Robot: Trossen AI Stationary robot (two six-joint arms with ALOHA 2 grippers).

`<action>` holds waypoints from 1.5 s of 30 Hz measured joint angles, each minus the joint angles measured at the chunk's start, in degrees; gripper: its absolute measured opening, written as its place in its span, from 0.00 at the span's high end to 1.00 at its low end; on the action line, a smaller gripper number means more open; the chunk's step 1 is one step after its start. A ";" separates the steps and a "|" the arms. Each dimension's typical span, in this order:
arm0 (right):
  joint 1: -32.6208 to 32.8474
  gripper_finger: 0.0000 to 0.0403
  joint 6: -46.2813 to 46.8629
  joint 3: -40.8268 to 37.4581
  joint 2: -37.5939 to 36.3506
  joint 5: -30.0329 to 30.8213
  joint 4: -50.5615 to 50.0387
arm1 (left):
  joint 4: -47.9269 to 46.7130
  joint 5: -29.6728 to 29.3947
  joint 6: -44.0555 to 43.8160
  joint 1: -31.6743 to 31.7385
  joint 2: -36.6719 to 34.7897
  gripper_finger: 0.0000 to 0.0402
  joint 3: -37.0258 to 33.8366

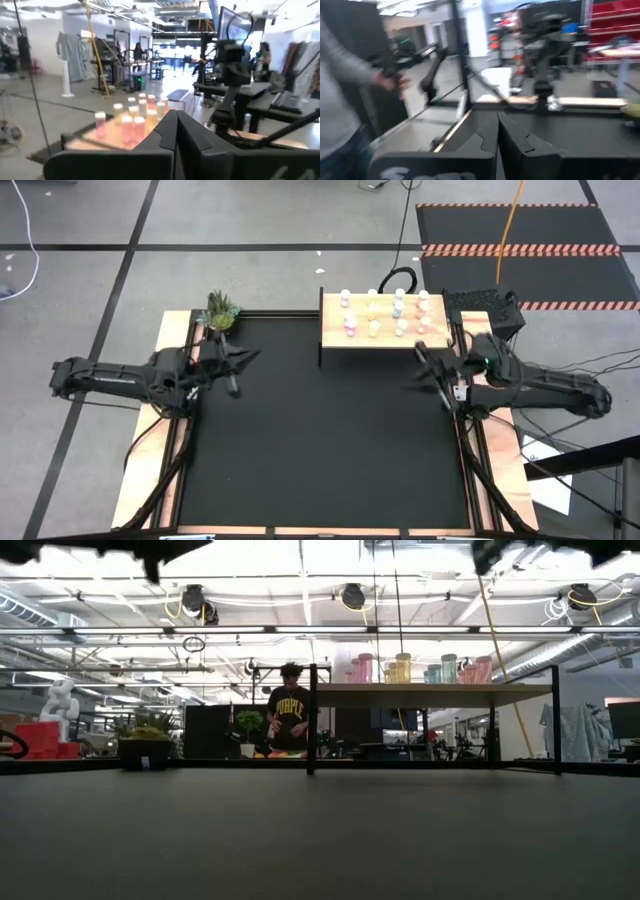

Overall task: Pick and place medicine bottles onto shelf by color
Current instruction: Return to Home Position

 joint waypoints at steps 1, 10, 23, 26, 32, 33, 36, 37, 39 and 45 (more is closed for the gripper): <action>0.07 1.00 -0.44 -2.71 -2.69 -1.49 -0.01 | 0.00 -0.08 -1.23 -0.43 -1.86 0.99 -2.09; 3.01 1.00 1.24 -20.53 -20.91 10.49 0.05 | -0.18 -2.55 -4.41 -3.76 -9.66 0.99 -14.08; 3.17 1.00 -3.03 -28.11 -31.88 13.30 5.88 | 8.64 -5.21 -4.68 -8.64 -15.88 0.99 -25.49; 3.20 1.00 -5.92 -32.37 -31.97 16.22 14.28 | 10.35 -6.18 -2.80 -10.41 -15.89 0.99 -26.47; 3.19 1.00 -4.77 -33.99 -31.63 17.41 17.22 | 11.10 -3.55 1.97 -12.68 -16.04 0.99 -26.51; 3.15 1.00 -4.78 -33.99 -32.30 16.83 17.99 | 11.33 -3.55 1.90 -12.47 -16.25 0.99 -26.51; 2.41 1.00 -4.13 -34.05 -33.86 16.19 17.45 | 9.10 -3.54 0.45 -11.88 -18.33 0.99 -26.51; 2.15 1.00 -3.57 -34.05 -34.40 16.15 17.48 | 7.61 -3.53 0.25 -11.85 -19.28 0.99 -26.51; 1.72 1.00 -2.88 -34.10 -34.59 15.18 18.10 | 3.81 -3.50 -0.02 -11.86 -21.56 0.99 -26.51; 0.83 1.00 0.81 -34.16 -34.52 10.11 12.06 | -10.67 -3.46 -4.32 -12.41 -29.72 0.98 -26.51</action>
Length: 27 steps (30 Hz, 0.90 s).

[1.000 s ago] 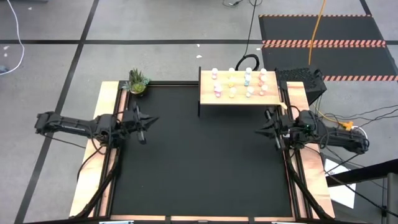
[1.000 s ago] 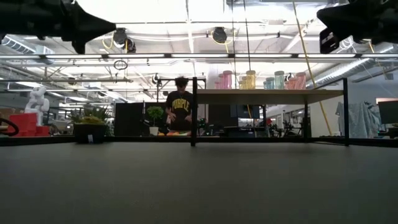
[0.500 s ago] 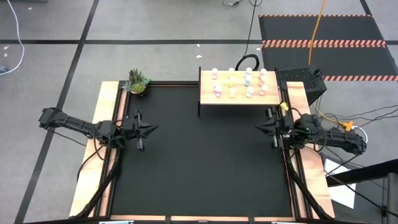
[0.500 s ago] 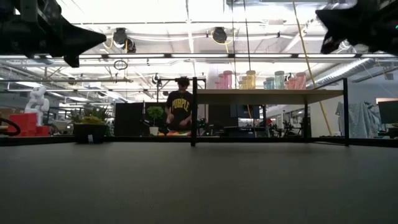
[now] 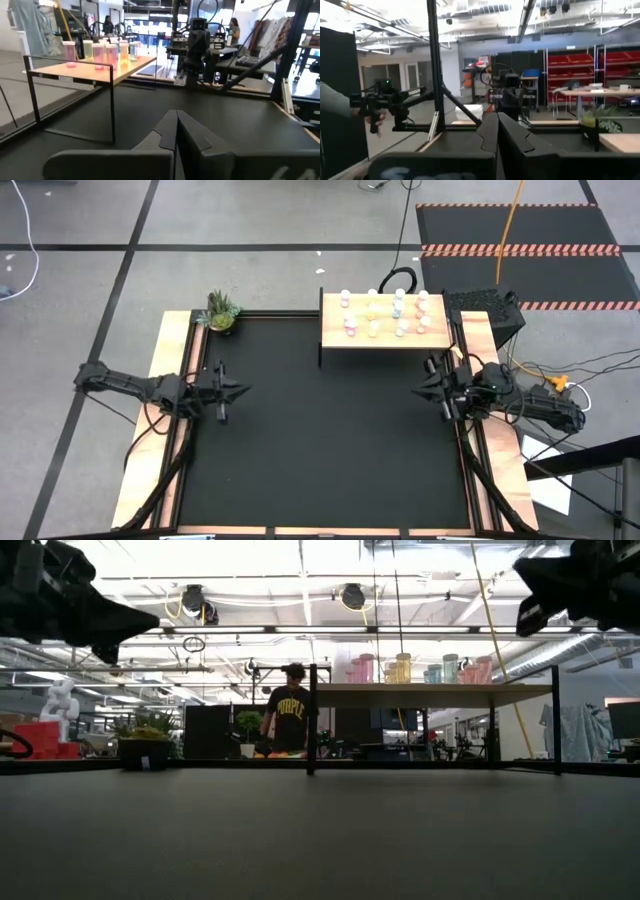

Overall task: Pick and place medicine bottles onto shelf by color
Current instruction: Return to Home Position

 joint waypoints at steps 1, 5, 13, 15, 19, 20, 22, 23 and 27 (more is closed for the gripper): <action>0.02 1.00 0.14 -0.01 0.01 0.00 -0.56 | -1.32 0.05 -0.19 -0.19 -1.21 0.98 0.00; 0.02 1.00 -3.01 -0.05 0.00 0.08 -1.47 | -6.84 1.19 -0.21 -1.26 -5.46 0.99 0.02; 0.02 1.00 -4.10 -0.09 0.02 0.12 -6.33 | -7.58 4.15 2.86 -2.21 -5.28 0.95 0.11; 0.02 1.00 -5.12 -0.09 0.01 0.14 -6.92 | -7.61 4.23 4.21 -2.21 -4.62 0.96 0.11; -0.02 1.00 -7.01 -0.09 0.02 2.69 -12.66 | -7.64 4.43 6.81 -2.21 -3.21 0.99 0.11; -0.02 1.00 -6.83 -0.09 0.03 4.19 -13.37 | -7.64 4.43 6.79 -2.21 -2.90 0.99 0.11; -0.02 1.00 -6.51 -0.09 0.02 6.07 -14.13 | -7.62 4.43 6.79 -2.21 -2.35 0.98 0.11; -0.04 1.00 -6.53 -0.09 0.06 6.31 -14.15 | -7.60 4.43 6.79 -2.21 -2.11 0.97 0.11; -0.04 1.00 -7.05 -0.11 0.09 6.24 -13.62 | -7.58 4.43 6.79 -2.21 -1.81 0.92 0.11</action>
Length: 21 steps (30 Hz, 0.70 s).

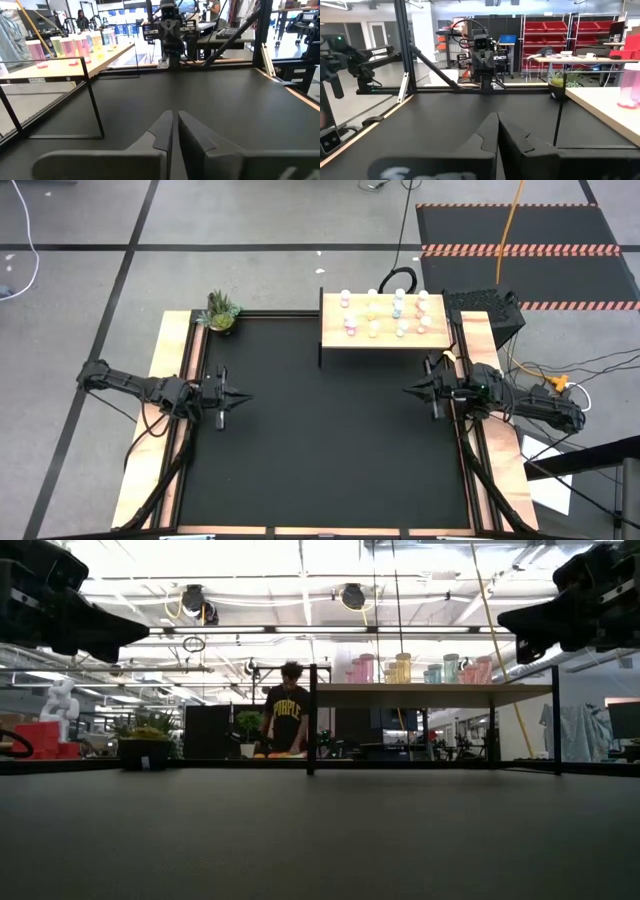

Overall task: Pick and place medicine bottles onto shelf by color
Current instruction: Return to Home Position

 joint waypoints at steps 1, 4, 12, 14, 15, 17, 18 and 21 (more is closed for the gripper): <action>0.00 1.00 0.00 0.00 0.00 -0.03 0.20 | 0.00 0.00 0.00 0.00 0.00 0.91 0.00; 0.00 1.00 0.00 0.00 0.01 -0.07 1.30 | 0.02 0.00 0.00 0.00 0.00 0.91 0.00; 0.00 1.00 0.00 -0.04 0.02 -0.09 1.35 | 0.05 0.00 0.00 0.00 0.00 0.91 -0.02; 0.00 1.00 -0.02 -0.04 0.02 -0.09 1.35 | 0.07 -0.01 0.00 0.00 0.00 0.91 -0.02; 0.00 1.00 -0.01 -0.04 0.02 -0.09 1.36 | 0.08 0.00 0.01 0.00 0.00 0.91 -0.02; 0.00 1.00 -0.02 -0.04 0.02 -0.11 1.40 | 0.09 0.00 0.00 0.00 0.00 0.91 -0.04; 0.00 1.00 -0.02 -0.04 0.02 -0.11 1.44 | 0.11 0.00 0.00 0.00 0.00 0.91 -0.04; 0.00 1.00 -0.02 -0.04 0.02 -0.11 1.50 | 0.11 0.00 0.01 0.00 0.00 0.91 -0.04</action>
